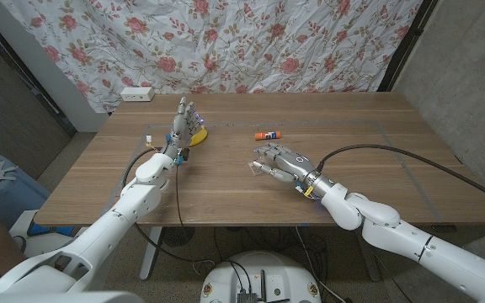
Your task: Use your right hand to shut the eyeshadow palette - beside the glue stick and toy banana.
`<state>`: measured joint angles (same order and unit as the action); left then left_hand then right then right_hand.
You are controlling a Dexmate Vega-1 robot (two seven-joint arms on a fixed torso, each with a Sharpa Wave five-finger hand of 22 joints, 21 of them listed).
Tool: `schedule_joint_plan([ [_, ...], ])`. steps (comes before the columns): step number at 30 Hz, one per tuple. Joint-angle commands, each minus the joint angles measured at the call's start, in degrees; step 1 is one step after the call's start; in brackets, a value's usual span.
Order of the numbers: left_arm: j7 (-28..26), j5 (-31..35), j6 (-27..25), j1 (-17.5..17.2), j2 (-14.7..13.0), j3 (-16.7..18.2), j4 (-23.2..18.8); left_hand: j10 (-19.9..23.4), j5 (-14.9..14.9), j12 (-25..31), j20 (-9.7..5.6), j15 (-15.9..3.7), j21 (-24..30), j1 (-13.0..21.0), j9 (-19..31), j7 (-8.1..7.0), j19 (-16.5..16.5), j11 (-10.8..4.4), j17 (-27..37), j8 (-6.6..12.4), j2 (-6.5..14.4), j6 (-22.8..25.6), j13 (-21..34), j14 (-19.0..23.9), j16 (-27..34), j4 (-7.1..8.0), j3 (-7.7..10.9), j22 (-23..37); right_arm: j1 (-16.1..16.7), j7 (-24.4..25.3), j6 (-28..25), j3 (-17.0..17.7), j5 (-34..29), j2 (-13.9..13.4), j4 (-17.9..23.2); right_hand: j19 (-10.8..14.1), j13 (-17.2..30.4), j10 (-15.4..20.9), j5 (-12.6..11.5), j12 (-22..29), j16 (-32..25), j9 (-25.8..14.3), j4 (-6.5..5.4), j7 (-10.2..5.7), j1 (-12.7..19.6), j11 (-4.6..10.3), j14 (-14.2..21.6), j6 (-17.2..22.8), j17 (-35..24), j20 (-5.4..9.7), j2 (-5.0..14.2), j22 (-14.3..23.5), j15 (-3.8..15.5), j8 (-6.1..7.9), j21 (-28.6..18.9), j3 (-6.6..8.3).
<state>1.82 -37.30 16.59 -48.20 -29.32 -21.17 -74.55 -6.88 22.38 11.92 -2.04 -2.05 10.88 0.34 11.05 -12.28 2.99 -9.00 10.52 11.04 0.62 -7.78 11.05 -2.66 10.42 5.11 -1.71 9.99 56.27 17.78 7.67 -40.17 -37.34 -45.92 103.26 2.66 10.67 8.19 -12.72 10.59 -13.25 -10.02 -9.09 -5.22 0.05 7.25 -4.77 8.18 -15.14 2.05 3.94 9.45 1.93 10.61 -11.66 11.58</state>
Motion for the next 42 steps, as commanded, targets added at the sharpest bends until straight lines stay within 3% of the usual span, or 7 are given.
schedule_joint_plan([
  [1,0.0,0.0,0.0,0.0,0.0,0.0,0.0,0.1,0.3,0.3,-0.47,-4.1,0.4,0.5,0.2,-0.31,0.5,-0.52,0.2,0.33,-0.1,0.1,0.2,-0.4,0.5,0.14,0.25,0.2,0.4,1.0,4.2,3.3,6.5,1.2,-1.3,1.0,0.1,0.3,-0.4,0.4,-0.2,-0.2,0.09,0.16,1.1,-0.29,0.6,0.4,0.1,1.3,4.08,0.2,2.86,0.45,-0.3,0.53],
  [14,0.0,0.0,0.0,0.0,0.0,0.0,0.0,0.2,0.3,0.3,-0.46,-4.09,0.4,0.5,0.2,-0.31,0.5,-0.48,0.2,0.33,-0.1,0.1,0.2,-0.4,0.4,0.14,0.26,0.2,-2.0,0.6,7.9,4.8,10.2,3.2,-5.2,3.1,0.1,1.5,-0.5,0.7,-0.8,-0.2,0.29,0.27,1.3,-0.75,2.6,1.5,0.4,1.29,4.04,0.1,3.0,0.73,-0.6,0.97],
  [28,0.0,0.0,0.0,0.0,0.0,0.0,0.0,0.2,0.3,0.3,-0.45,-4.03,0.4,0.5,0.2,-0.31,0.5,-0.52,0.2,0.32,-0.1,0.1,0.2,-0.4,0.4,0.14,0.27,0.2,-2.3,-0.3,7.1,7.2,17.5,5.4,-7.5,4.2,0.1,2.1,-0.6,0.8,-0.8,-0.2,0.33,0.22,1.3,-0.92,3.1,1.8,0.5,1.08,3.83,0.1,3.04,0.72,-0.6,1.09],
  [42,0.0,0.0,0.0,0.0,0.0,0.0,0.1,0.1,0.3,0.3,-0.44,-4.03,0.4,0.5,0.2,-0.31,0.5,-0.54,0.2,0.31,-0.1,0.1,0.2,-0.4,0.4,0.14,0.27,0.2,-3.1,-0.7,2.6,8.7,22.3,7.0,-7.5,6.1,0.1,2.7,-0.6,0.9,-1.1,-0.2,0.66,0.28,1.7,-1.53,4.7,1.8,0.9,1.7,3.66,0.1,3.62,0.57,-0.8,1.52],
])
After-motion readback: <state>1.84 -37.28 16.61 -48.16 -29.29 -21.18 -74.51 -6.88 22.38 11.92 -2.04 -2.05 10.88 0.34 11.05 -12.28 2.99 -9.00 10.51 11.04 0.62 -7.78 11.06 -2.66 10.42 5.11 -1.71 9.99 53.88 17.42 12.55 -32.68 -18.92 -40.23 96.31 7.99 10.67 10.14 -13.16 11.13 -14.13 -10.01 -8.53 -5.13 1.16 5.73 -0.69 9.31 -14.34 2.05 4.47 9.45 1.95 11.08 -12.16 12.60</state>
